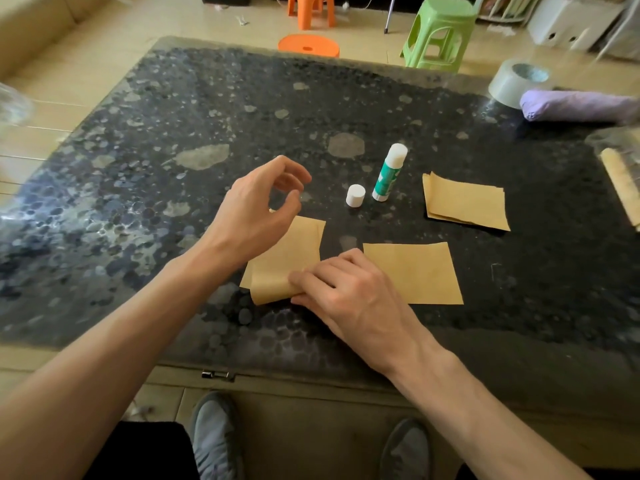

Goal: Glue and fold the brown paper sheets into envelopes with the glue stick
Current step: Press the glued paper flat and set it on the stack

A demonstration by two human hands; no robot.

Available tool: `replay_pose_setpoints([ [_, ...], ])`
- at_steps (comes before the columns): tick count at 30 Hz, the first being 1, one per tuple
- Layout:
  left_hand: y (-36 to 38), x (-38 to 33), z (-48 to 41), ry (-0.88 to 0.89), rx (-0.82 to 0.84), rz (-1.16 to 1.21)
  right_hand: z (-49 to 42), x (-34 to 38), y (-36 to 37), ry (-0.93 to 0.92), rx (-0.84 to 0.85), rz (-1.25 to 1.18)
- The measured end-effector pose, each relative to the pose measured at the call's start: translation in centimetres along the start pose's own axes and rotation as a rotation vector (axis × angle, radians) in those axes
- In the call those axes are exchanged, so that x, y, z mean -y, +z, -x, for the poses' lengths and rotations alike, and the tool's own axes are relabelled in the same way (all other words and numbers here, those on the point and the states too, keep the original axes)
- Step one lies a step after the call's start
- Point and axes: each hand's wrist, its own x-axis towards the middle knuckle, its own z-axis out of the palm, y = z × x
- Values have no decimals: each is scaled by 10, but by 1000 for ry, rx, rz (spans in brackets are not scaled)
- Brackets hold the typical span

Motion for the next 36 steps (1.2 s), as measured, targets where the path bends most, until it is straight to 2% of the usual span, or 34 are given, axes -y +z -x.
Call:
replay_pose_setpoints([
  [5,-2,-11,1,-34,65,192,7,-2,-6,82,-106,-26],
  [8,-5,-26,3,-77,158,377,10,-12,-21,295,-261,-180],
  [10,-5,-36,4,-104,250,458,14,-21,-32,495,-339,-383],
  [13,1,-42,7,-33,337,382,19,-35,-39,667,-388,-587],
  [16,4,-43,7,22,363,297,24,-38,-32,638,-338,-584],
  [18,-1,-42,6,-42,350,356,23,-32,-23,558,-304,-553],
  [23,-5,-31,1,-124,228,362,10,-8,0,397,-254,-322],
  [28,-1,-18,-2,-106,241,260,-2,7,9,339,-205,-192],
  [33,1,-8,0,-134,341,216,-2,8,10,313,-165,-201],
  [36,1,-9,1,-171,319,300,4,0,2,378,-276,-369],
])
